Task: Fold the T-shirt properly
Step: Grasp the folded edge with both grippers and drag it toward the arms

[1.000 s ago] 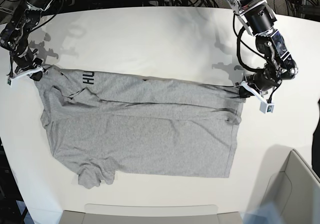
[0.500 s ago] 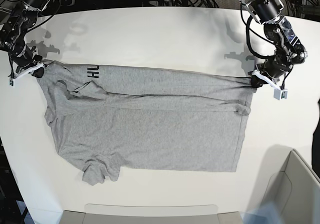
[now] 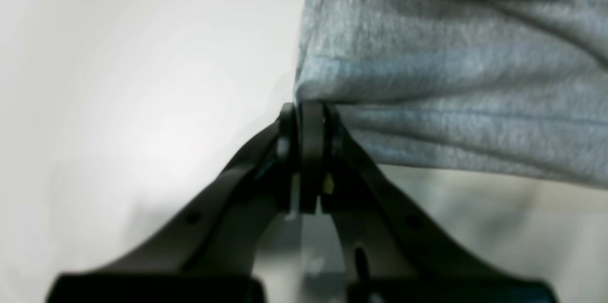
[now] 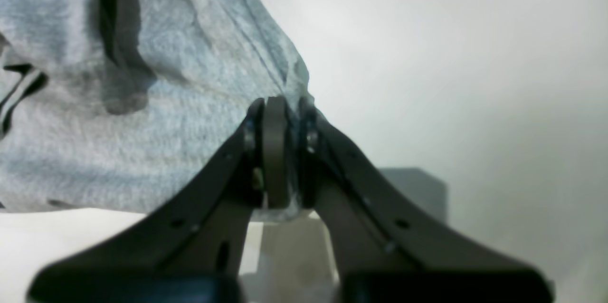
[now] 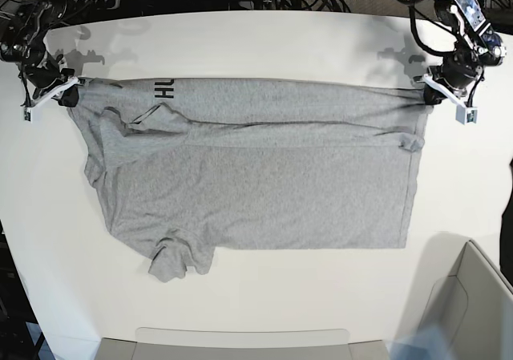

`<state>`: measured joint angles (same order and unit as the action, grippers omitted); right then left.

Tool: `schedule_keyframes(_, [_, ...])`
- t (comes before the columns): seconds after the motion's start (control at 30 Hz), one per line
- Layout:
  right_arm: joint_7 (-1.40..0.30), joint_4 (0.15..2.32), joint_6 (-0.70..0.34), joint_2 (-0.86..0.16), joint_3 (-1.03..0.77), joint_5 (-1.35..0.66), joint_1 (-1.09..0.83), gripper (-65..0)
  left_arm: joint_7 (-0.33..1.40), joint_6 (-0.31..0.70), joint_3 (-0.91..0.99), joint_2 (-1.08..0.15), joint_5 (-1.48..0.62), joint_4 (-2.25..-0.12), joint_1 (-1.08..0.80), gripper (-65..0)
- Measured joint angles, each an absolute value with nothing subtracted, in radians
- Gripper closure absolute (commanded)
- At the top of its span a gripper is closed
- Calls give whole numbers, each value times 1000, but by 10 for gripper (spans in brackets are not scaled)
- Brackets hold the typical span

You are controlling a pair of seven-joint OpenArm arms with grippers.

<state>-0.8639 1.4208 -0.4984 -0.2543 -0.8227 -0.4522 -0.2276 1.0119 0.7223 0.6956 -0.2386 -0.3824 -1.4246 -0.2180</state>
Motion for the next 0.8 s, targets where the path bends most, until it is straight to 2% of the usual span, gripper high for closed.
schedule_keyframes(0.6, [-830, 1451, -510, -262, -828, -491, -333, 0, 868, 736, 704, -250, -443, -1475, -455, 0])
schedule_keyframes(0.8, [-830, 1451, -521, -276, -828, -494, -353, 0, 865, 742, 709, -250, -461, -1477, -480, 0])
